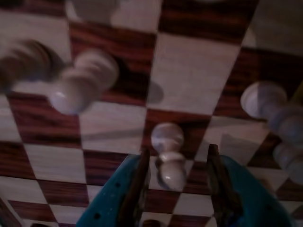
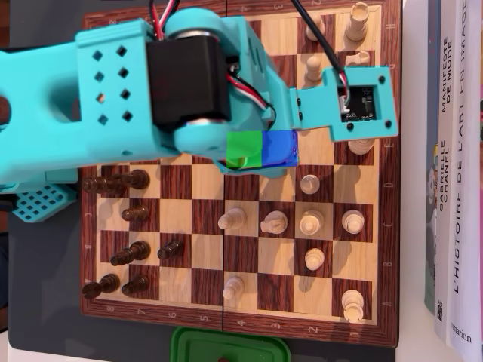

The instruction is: Play chess

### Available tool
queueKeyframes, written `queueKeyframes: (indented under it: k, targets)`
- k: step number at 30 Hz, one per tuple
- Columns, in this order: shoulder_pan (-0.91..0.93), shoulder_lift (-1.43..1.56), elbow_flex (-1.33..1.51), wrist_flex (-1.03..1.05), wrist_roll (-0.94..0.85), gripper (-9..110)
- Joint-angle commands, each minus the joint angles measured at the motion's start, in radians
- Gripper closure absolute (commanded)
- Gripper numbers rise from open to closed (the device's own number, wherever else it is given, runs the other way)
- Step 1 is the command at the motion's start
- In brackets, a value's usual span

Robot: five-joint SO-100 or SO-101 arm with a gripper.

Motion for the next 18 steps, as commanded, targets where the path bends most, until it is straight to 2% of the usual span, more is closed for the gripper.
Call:
queueKeyframes:
  k: [1,18]
  targets:
    - [0.017,0.011,-0.031,0.009,-0.006,84]
    - [0.006,0.014,-0.034,0.002,-0.005,86]
